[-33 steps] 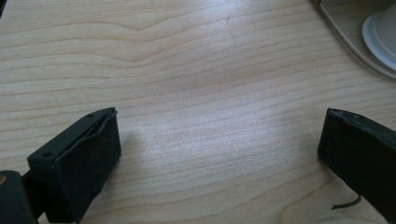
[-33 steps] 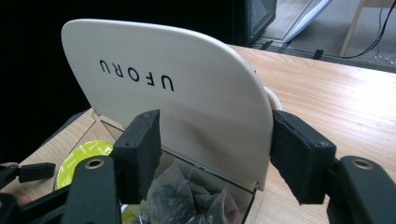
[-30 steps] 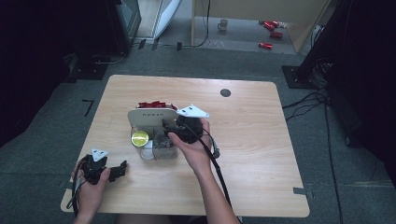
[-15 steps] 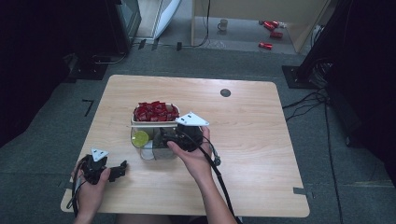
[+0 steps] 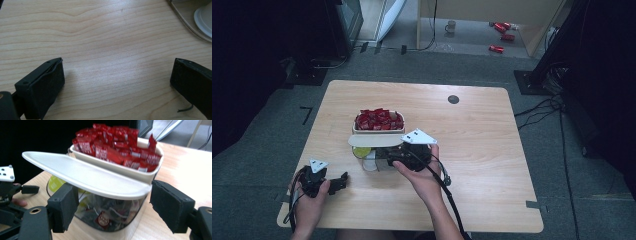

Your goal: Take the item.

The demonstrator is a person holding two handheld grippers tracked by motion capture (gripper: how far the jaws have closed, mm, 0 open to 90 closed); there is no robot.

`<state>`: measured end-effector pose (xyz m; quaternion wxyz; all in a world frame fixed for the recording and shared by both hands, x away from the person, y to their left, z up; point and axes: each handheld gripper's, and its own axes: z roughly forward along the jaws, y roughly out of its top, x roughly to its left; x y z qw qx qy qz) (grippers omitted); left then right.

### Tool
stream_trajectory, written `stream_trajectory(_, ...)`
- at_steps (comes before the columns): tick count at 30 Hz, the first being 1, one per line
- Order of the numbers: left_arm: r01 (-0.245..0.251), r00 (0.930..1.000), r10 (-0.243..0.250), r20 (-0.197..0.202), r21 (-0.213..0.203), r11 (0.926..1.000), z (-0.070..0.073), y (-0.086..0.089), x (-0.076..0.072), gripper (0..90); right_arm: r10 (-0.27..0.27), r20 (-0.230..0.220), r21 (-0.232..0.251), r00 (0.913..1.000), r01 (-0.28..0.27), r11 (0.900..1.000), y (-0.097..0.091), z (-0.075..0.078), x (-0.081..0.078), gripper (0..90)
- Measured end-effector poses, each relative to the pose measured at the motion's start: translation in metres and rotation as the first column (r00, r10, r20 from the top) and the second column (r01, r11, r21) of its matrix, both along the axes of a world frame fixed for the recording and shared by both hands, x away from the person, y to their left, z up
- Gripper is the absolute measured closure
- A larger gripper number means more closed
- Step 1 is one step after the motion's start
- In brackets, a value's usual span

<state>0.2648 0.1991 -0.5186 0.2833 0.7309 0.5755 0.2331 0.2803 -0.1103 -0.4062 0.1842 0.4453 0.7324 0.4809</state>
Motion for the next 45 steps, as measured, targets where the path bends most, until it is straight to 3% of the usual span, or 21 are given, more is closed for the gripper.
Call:
stream_trajectory(12,-0.002,1.0,0.002,0.001,-0.002,1.0,0.0,0.0,0.0,0.0,-0.001,-0.066,0.021,0.9978,0.002,0.9998,-0.013,-0.032,-0.011,22.7)
stream_trajectory(19,0.0,1.0,0.0,0.0,0.0,1.0,0.0,0.0,0.0,0.0,0.001,-0.083,0.02,0.9966,0.001,0.9998,-0.027,-0.047,-0.014,21.9)
stream_trajectory(25,0.0,1.0,0.0,0.0,0.0,1.0,0.0,0.0,0.0,0.0,-0.037,-0.106,0.009,0.9937,0.038,0.9992,-0.043,-0.06,-0.012,22.0)
stream_trajectory(34,0.0,1.0,0.0,0.0,0.0,1.0,0.0,0.0,0.0,0.0,-0.082,-0.089,0.02,0.9927,0.084,0.9963,-0.055,-0.055,-0.005,24.0)
stream_trajectory(45,-0.001,1.0,0.001,0.001,0.0,1.0,0.0,0.0,0.0,0.0,-0.115,-0.031,0.053,0.9929,0.117,0.9918,-0.06,-0.023,0.007,28.3)
